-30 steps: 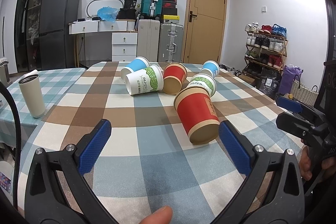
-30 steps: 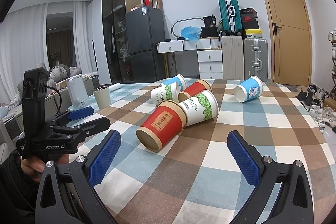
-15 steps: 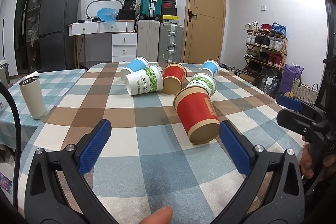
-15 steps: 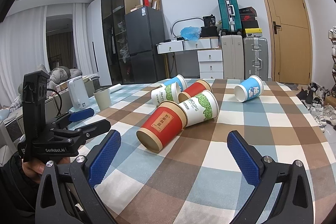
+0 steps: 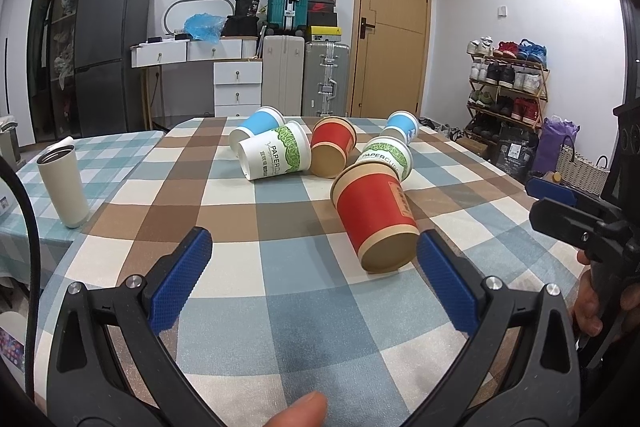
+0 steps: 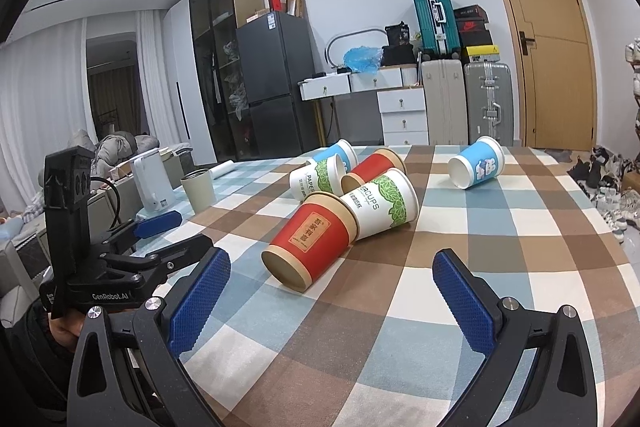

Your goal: Flip cup upright

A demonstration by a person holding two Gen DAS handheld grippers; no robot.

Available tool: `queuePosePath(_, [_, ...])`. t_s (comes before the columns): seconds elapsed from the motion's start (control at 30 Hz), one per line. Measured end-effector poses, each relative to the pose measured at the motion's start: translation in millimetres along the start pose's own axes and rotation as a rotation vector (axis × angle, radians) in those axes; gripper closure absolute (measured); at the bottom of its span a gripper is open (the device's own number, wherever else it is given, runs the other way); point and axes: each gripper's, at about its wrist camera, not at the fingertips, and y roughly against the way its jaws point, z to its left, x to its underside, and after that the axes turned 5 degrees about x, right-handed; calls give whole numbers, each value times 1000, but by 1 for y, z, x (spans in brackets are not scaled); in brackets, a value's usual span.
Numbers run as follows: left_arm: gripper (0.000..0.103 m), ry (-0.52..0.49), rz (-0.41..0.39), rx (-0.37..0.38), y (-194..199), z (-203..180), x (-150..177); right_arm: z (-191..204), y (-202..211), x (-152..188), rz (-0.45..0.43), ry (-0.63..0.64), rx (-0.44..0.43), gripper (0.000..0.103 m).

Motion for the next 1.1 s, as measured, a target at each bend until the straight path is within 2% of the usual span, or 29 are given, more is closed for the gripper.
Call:
queuePosePath(0.23, [1, 0, 11, -6, -3, 2, -3, -3, -2, -2, 2, -22, 12, 0])
queuePosePath(0.63, [1, -9, -18, -9, 0, 0, -11, -11, -3, -6, 4, -23, 19, 0])
queuePosePath(0.83, [1, -40, 12, 0, -7, -7, -15, -18, -4, -8, 8, -36, 82, 0])
queuePosePath(0.97, [1, -31, 69, 24, -22, -12, -18, -23, -6, -10, 20, -50, 117, 0])
queuePosePath(1.1, [1, -72, 123, 9, -41, -23, -18, -30, -9, -9, 47, -74, 121, 0])
